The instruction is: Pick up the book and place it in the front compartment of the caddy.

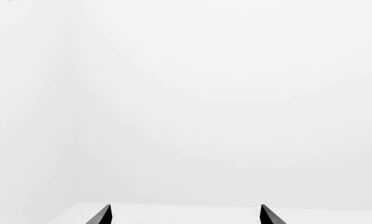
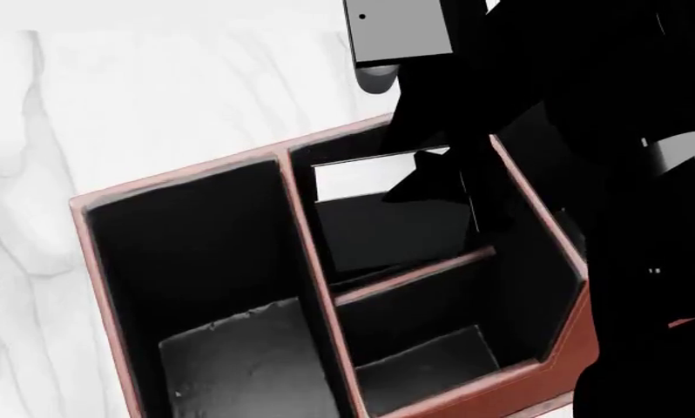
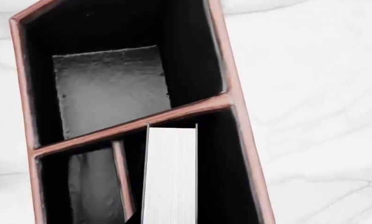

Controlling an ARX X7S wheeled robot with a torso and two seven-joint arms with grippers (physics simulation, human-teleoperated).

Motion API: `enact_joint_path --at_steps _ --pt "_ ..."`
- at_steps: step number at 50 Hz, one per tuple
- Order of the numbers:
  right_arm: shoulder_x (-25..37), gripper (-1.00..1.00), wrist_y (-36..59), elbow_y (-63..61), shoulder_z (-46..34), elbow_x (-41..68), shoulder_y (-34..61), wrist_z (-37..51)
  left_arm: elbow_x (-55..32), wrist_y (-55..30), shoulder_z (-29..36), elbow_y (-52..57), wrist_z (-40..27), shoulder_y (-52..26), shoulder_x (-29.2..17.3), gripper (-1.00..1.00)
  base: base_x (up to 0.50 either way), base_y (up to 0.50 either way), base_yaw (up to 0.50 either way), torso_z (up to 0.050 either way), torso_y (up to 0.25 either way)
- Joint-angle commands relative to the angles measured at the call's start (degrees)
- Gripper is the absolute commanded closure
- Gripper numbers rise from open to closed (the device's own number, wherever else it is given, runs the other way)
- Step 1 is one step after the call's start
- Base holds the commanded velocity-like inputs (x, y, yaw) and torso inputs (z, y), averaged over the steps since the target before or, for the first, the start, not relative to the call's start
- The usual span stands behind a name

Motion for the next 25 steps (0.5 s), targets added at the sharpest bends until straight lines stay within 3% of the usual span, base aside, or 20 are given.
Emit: enact_joint_path --at_steps 1,5,21,25 --pt "-0.2 1.00 -0.5 0.0 2.7 0.0 0.3 0.2 0.6 0.0 0.4 0.0 -0.2 -0.1 -0.3 -1.00 0.00 0.00 0.00 0.000 -0.225" --pt "-0.3 1.00 -0.6 0.0 2.7 -0.1 0.3 0.3 0.4 0.4 0.2 -0.1 -0.2 0.2 -0.2 -1.00 0.00 0.00 0.00 0.000 -0.236" --pt "-0.2 1.00 -0.1 0.0 1.8 0.0 0.0 -0.7 -0.7 0.7 -0.6 -0.4 -0.4 0.5 0.0 -1.00 0.00 0.00 0.00 0.000 0.000" --pt "0.1 1.00 0.5 0.0 -4.6 5.4 0.2 -1.5 -0.7 0.7 -0.5 -0.5 -0.4 0.4 0.0 -1.00 0.00 0.00 0.00 0.000 0.000"
